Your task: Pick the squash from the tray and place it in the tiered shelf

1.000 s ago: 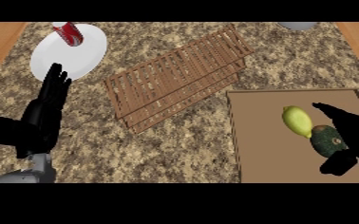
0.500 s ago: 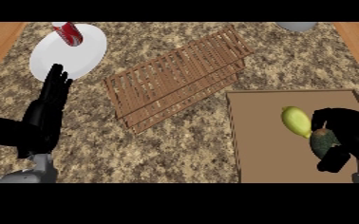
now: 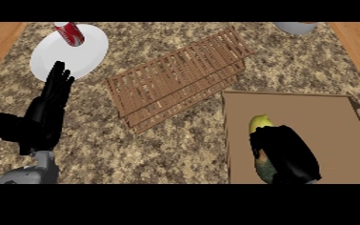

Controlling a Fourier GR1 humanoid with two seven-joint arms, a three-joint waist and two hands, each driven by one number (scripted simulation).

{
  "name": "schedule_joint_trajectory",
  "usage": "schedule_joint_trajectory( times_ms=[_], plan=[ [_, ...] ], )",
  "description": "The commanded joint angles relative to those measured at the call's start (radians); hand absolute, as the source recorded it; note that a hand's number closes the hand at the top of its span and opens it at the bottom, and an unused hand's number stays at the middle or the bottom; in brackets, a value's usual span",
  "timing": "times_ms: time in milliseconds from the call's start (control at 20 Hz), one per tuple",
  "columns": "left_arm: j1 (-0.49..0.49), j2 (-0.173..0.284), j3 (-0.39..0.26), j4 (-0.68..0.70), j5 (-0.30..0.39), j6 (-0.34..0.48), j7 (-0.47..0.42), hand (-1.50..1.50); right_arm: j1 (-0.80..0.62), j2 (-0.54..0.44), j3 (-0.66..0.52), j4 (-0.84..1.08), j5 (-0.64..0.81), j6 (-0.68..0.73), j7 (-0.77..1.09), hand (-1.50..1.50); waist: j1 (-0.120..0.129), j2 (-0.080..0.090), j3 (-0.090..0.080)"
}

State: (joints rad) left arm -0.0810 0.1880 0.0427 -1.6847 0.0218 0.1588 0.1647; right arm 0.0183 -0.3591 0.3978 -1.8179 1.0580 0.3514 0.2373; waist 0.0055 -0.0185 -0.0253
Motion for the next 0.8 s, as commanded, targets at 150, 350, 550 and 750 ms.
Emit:
schedule_joint_trajectory(
  times_ms=[150, 350, 550, 750],
  plan=[
    [0.016, -0.013, -0.006, 0.005, -0.023, 0.017, -0.022, 0.00, 0.096, 0.302, 0.373, -0.187, 0.044, 0.097, 0.195, 1.50, -0.011, 0.011, 0.023],
    [0.005, -0.003, 0.009, 0.003, -0.007, 0.009, 0.004, 0.00, 0.089, 0.354, 0.460, -0.337, -0.053, 0.014, 0.366, 1.50, -0.005, 0.014, 0.024],
    [-0.016, 0.031, 0.061, 0.020, 0.035, -0.020, 0.004, 0.00, 0.085, 0.355, 0.455, -0.517, -0.080, -0.029, 0.462, 1.50, -0.021, 0.012, 0.023],
    [0.034, -0.007, 0.014, 0.025, 0.001, -0.010, -0.045, 0.00, -0.033, 0.356, 0.429, -0.620, -0.051, -0.024, 0.650, 1.50, -0.010, 0.012, 0.022]
  ],
)
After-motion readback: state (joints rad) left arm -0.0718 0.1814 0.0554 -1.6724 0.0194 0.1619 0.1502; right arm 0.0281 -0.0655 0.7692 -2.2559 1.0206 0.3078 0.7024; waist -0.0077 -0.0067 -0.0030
